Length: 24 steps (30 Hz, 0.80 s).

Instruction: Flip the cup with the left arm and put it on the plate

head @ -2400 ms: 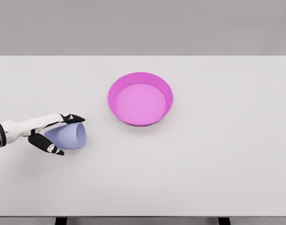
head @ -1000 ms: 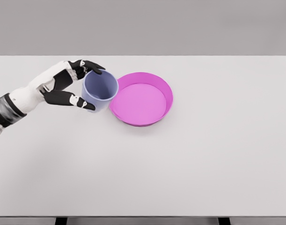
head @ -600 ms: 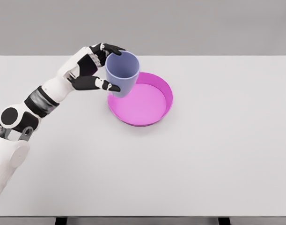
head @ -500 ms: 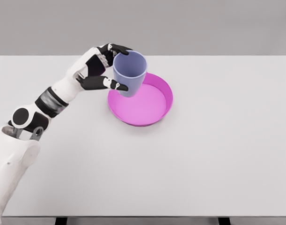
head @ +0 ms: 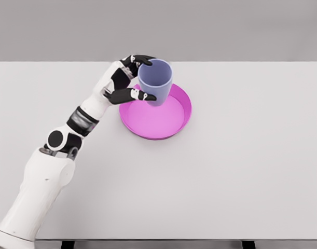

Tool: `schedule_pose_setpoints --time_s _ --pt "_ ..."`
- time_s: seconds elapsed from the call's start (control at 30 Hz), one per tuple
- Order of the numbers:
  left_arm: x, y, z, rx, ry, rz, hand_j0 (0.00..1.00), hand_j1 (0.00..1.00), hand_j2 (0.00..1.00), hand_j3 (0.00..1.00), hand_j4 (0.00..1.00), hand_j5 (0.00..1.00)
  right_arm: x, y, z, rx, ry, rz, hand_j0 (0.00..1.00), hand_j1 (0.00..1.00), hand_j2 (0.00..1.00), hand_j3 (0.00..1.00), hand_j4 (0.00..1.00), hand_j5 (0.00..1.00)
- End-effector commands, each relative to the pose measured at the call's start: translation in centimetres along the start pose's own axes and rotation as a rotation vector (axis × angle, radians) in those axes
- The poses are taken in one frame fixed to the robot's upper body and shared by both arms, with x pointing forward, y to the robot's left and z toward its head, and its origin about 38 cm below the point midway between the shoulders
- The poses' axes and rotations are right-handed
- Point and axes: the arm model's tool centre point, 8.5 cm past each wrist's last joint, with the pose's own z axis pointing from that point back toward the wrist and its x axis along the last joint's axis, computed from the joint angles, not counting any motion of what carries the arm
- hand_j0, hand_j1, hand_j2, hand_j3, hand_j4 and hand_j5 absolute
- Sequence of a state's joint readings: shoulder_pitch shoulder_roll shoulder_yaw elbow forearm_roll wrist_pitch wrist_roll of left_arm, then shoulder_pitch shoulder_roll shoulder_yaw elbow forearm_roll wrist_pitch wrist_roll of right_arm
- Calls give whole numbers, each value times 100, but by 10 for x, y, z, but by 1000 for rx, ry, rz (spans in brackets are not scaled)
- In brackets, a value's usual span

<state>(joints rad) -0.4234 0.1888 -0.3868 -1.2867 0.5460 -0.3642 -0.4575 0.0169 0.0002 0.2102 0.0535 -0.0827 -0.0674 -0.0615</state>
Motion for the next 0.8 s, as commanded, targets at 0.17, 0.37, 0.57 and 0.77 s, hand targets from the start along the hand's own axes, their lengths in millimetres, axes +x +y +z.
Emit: schedule_pose_setpoints --time_s 0.17,0.37,0.57,0.77 --pt "-12 -1 4 6 28 11 52 52 52 52 52 52 0 0 0 0 0 0 100 100 100 100 100 100" --pt "-25 0 1 21 56 30 52 52 52 52 52 52 -1 0 0 0 2 0 100 100 100 100 100 100" --pt "-37 11 6 51 103 32 52 52 52 52 52 52 -1 0 0 0 2 0 100 100 100 100 100 100" --pt "-53 10 9 54 153 46 52 52 52 52 52 52 -1 0 0 0 2 0 100 100 100 100 100 100"
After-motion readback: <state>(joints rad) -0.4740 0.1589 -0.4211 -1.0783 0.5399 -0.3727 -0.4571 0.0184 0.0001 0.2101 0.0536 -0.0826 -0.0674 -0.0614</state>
